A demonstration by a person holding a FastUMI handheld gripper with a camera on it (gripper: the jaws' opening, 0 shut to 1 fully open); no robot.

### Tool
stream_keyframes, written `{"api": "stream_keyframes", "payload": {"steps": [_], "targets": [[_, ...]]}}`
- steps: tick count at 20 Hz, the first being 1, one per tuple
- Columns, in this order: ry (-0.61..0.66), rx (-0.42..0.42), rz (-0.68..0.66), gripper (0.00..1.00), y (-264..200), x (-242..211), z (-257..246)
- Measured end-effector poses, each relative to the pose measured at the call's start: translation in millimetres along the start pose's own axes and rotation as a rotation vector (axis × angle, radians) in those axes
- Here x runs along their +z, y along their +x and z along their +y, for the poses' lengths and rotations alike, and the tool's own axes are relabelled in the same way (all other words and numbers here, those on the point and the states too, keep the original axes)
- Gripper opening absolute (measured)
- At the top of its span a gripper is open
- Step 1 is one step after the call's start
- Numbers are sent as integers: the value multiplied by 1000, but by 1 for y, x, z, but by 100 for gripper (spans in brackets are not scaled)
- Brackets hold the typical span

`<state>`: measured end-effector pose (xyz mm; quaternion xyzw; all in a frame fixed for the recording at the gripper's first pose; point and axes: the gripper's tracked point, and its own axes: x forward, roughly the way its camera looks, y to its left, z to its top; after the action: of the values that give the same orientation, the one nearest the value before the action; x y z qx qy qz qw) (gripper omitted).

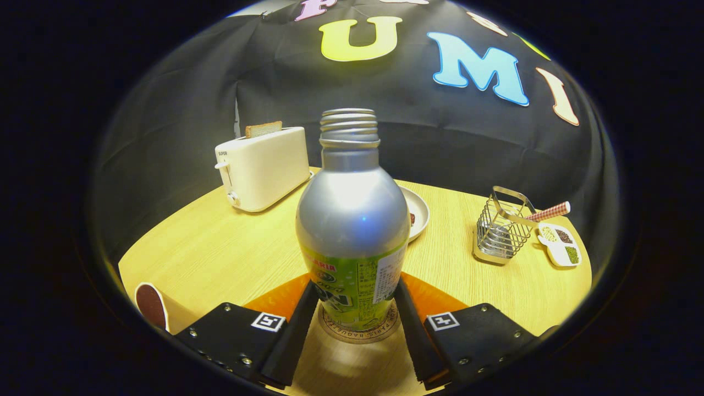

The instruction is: Take the bottle from table, then pour the juice into the cup, finally place the bottle on the coaster

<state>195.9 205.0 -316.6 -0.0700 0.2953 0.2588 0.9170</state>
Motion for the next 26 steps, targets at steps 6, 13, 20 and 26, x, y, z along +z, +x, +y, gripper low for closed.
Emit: {"api": "stream_keyframes", "payload": {"steps": [6, 13, 20, 26], "targets": [[19, -4, 19, 83, -9, -3, -3], [23, -53, -45, 99, -46, 19, -7], [19, -111, -155, 99, -110, 50, 2], [32, -171, -242, 99, -167, 71, 11]]}}
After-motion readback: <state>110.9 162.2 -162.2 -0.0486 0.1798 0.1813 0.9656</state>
